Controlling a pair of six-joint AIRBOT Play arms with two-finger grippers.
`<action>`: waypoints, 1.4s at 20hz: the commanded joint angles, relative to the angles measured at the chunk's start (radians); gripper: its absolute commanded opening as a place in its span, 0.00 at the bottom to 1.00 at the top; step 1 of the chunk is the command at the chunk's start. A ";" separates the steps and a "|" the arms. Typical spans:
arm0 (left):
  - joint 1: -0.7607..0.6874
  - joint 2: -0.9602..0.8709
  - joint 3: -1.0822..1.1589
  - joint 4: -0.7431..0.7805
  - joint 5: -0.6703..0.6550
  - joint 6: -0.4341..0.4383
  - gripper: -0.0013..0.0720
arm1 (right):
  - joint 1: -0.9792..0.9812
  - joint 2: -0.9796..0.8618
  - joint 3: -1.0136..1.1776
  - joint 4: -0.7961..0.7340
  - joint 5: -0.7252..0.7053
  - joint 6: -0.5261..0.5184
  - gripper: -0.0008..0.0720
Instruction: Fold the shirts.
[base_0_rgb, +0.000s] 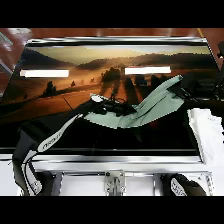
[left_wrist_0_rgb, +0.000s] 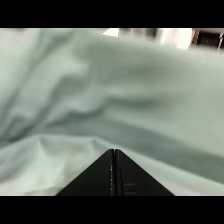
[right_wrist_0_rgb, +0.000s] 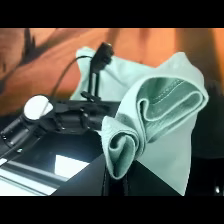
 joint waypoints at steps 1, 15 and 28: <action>0.149 0.124 -0.001 0.245 -0.005 -0.074 0.06 | 0.077 -0.025 0.001 0.010 -0.108 0.017 0.10; 1.138 0.900 -0.001 0.819 -0.383 -0.231 0.06 | 0.733 -0.723 0.048 0.640 -0.725 -0.257 0.73; 1.045 0.899 -0.033 0.819 -0.383 -0.220 0.06 | 0.262 -0.629 -0.085 -0.196 -0.156 0.080 0.94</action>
